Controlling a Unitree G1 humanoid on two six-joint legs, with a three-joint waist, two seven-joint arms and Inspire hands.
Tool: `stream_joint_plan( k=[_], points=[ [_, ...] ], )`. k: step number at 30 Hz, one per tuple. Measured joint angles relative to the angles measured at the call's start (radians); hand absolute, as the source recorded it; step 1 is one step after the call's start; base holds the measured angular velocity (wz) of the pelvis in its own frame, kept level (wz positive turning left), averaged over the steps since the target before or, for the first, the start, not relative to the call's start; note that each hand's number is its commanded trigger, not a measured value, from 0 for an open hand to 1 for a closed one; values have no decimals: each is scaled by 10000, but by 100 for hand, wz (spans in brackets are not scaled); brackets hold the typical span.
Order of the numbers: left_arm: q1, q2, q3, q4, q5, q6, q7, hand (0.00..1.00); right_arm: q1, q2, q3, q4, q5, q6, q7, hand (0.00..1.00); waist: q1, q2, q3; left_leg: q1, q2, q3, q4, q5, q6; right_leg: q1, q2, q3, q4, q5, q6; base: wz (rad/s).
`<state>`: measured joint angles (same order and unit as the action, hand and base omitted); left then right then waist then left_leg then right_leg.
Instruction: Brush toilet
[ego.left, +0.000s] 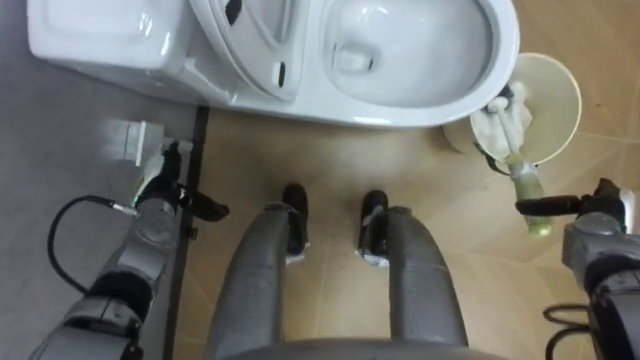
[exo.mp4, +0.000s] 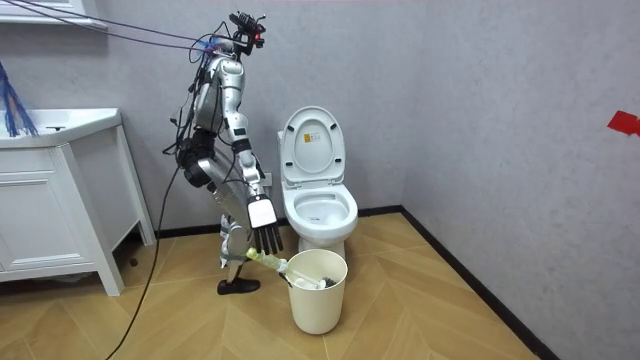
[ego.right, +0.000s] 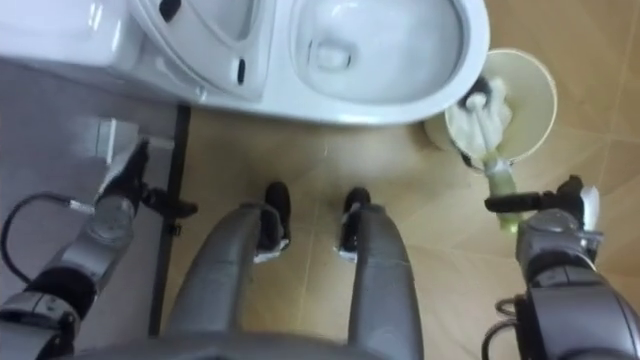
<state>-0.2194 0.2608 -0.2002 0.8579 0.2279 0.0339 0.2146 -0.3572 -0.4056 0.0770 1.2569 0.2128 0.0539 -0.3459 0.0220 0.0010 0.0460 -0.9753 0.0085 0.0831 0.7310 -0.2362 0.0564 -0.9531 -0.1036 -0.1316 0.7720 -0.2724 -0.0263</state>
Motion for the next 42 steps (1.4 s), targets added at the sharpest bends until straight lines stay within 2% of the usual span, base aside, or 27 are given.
stream_joint_plan(
  k=[3,8,11,15,19,23,27,30,42],
  points=[
    [-325,5,-209,-87,-10,-113,267,0,-217,-179,209,24,-57,-4,42,0,152,47,28,-439,-1,8,116,5,10,-496,-21,57,172,1,-20,1],
    [-852,31,-204,-250,-6,-282,571,0,-847,-404,211,237,-47,-133,91,0,186,62,44,-1036,-2,106,281,7,15,-1190,-37,158,452,-20,-50,-1],
    [-865,151,-261,-640,-1,-413,668,0,-918,-570,425,245,69,-302,91,0,177,68,49,-1177,-16,138,312,6,13,-1367,-40,185,492,-36,-61,2],
    [-897,345,-528,-1014,0,-410,910,0,-964,-931,597,264,84,-310,170,0,151,71,55,-1557,-138,175,533,-7,27,-1823,-249,177,925,-214,-95,13],
    [-1112,355,-772,-1051,-4,-408,915,0,-1068,-1114,625,267,74,-308,423,0,197,129,89,-1977,-147,111,829,-14,34,-2206,-327,169,1184,-255,-114,7],
    [-1269,355,-906,-1120,-19,-403,885,0,-1121,-1129,985,269,129,-292,450,0,226,204,137,-2276,-162,61,1214,-115,76,-2450,-346,170,1596,-348,-106,1],
    [-1364,356,-1107,-1237,-12,-400,861,0,-1066,-1132,1426,276,278,-280,722,0,375,208,143,-2370,-213,60,1492,-184,108,-2560,-392,246,1873,-400,-63,-3],
    [-1326,376,-1166,-1439,10,-393,843,0,-1063,-1131,1489,312,354,-180,1053,0,424,207,143,-2394,-228,84,1597,-212,150,-2573,-522,217,1985,-430,-51,3],
    [-1068,441,-1212,-1932,4,-382,778,0,-1071,-1111,1591,626,865,-118,1760,0,402,207,142,-2767,-226,108,1888,-276,228,-2892,-543,168,2249,-507,-37,1]
  ],
)
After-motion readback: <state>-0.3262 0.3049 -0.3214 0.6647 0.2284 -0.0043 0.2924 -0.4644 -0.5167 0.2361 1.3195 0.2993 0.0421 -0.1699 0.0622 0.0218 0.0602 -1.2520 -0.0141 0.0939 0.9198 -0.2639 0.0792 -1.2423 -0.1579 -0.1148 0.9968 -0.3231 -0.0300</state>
